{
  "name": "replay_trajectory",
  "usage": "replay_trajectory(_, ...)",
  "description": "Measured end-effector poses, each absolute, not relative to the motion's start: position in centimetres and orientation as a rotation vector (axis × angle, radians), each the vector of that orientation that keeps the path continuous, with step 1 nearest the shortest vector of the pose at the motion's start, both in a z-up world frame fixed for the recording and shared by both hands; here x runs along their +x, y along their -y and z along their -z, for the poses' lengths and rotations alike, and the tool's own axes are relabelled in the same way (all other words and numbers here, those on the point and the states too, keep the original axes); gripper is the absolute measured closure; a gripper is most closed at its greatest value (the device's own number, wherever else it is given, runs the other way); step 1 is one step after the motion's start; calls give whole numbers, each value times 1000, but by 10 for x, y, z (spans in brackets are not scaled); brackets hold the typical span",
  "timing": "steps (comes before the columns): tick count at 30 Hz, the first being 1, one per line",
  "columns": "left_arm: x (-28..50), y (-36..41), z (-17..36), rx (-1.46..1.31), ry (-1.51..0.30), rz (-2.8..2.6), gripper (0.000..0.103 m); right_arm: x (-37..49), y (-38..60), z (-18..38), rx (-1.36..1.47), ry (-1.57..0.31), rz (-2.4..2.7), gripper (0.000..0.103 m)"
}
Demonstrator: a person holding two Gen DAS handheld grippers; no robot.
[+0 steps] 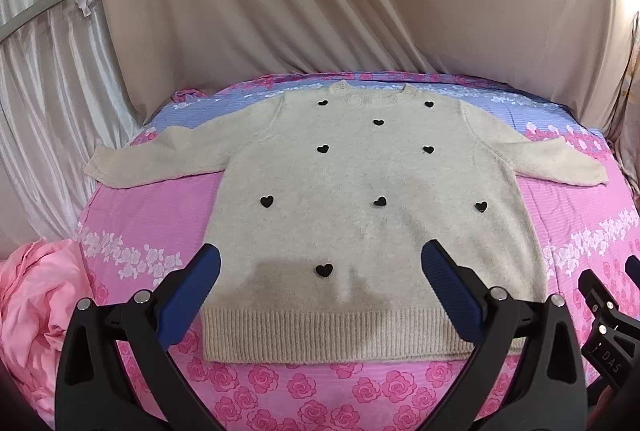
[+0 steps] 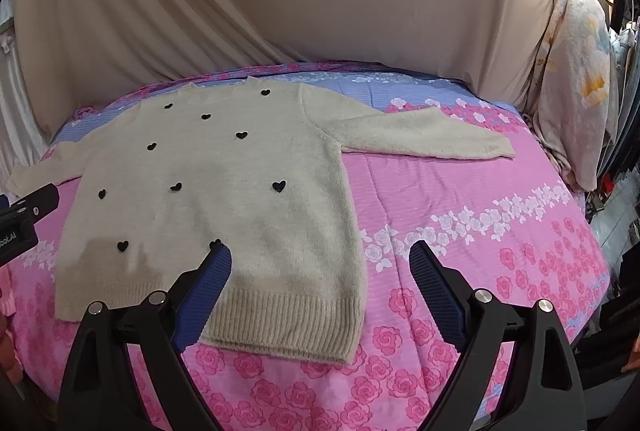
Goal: Fold small clothes
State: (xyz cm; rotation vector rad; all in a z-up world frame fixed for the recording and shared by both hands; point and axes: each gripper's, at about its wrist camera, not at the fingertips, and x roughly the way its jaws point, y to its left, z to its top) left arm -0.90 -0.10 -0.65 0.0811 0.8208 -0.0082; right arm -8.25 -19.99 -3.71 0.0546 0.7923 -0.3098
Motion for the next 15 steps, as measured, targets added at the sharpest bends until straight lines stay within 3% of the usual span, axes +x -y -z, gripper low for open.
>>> replay_trajectory(15, -3, 2, 5, 87, -826, 18, 5, -79, 198, 36, 40, -792, 305, 15)
